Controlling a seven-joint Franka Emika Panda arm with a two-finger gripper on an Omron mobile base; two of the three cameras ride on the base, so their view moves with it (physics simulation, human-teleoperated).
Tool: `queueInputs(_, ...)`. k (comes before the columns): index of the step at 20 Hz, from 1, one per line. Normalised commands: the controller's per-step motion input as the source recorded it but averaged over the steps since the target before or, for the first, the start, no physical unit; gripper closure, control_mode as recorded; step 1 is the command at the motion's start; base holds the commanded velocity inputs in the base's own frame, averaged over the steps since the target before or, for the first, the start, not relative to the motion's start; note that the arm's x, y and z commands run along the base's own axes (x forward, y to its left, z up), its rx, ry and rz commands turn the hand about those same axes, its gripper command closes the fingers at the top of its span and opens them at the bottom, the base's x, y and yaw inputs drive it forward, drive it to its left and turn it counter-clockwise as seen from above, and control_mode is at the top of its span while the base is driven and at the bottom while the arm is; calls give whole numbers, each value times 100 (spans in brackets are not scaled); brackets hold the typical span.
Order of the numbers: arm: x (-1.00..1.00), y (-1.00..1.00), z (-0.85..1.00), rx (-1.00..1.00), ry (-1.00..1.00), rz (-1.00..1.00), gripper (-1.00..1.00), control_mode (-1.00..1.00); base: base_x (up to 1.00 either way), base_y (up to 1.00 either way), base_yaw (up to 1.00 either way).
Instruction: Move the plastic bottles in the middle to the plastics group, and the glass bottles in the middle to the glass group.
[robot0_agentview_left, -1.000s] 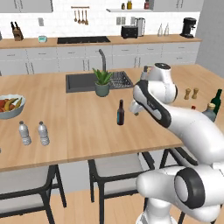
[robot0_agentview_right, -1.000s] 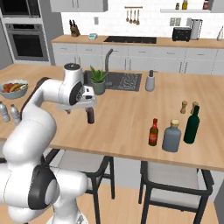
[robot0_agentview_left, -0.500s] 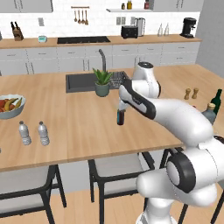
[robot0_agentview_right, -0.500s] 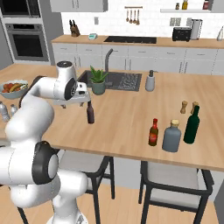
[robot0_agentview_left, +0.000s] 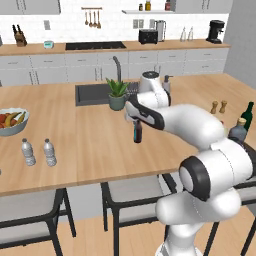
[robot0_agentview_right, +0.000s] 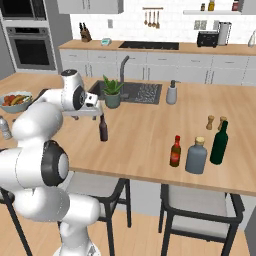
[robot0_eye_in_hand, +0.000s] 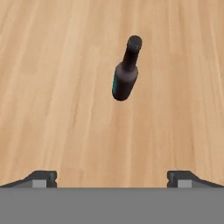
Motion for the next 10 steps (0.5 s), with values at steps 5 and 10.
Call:
queueInputs(5,36,-2,-37,2,-2,-26,-100,-100,0,0,0)
queueInputs(10,48,-1,-43,4,-12,-8,-100,-100,0,0,0)
